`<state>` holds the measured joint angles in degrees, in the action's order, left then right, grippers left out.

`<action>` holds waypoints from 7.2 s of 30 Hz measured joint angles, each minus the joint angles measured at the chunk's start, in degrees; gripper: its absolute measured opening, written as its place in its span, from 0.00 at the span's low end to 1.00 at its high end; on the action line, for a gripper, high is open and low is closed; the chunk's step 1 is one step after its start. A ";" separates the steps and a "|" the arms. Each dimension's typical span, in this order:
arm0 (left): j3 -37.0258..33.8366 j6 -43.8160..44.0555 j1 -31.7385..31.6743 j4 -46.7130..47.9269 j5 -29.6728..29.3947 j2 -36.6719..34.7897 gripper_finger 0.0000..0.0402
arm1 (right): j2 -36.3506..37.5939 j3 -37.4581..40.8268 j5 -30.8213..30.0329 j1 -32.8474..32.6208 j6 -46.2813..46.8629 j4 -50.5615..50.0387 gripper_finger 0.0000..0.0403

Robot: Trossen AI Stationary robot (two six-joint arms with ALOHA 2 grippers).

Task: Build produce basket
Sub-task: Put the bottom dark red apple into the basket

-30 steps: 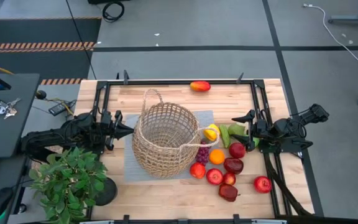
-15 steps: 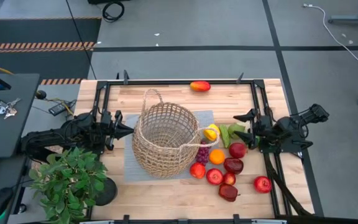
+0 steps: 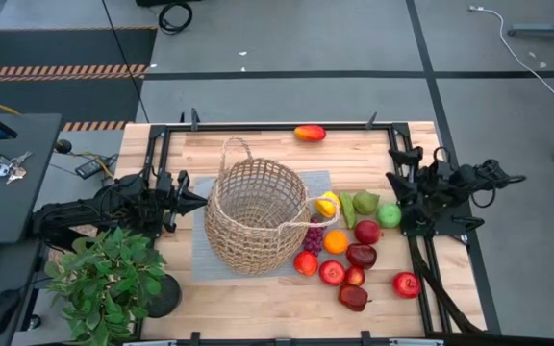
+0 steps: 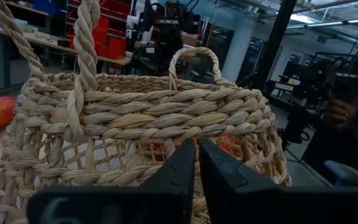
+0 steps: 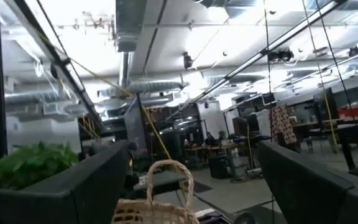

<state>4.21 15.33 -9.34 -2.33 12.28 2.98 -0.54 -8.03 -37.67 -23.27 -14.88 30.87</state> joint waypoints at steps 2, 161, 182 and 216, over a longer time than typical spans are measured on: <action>0.01 -0.02 -0.02 0.00 0.00 0.00 0.08 | 0.01 -0.16 -0.74 0.07 -0.30 0.80 0.90; 0.00 0.00 -0.01 0.02 0.00 -0.01 0.07 | -114.75 -71.73 32.02 -26.23 85.14 -88.85 0.91; 0.00 -0.02 -0.02 0.02 0.01 -0.01 0.08 | -114.64 -82.23 33.49 -23.97 80.57 -99.41 0.87; 0.02 -0.02 -0.02 0.02 -0.01 -0.02 0.08 | -113.60 -126.59 0.04 -14.37 36.73 -104.65 0.88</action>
<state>4.23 15.31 -9.37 -2.31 12.27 2.96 -114.14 -134.62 -37.64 -37.64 21.85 -73.78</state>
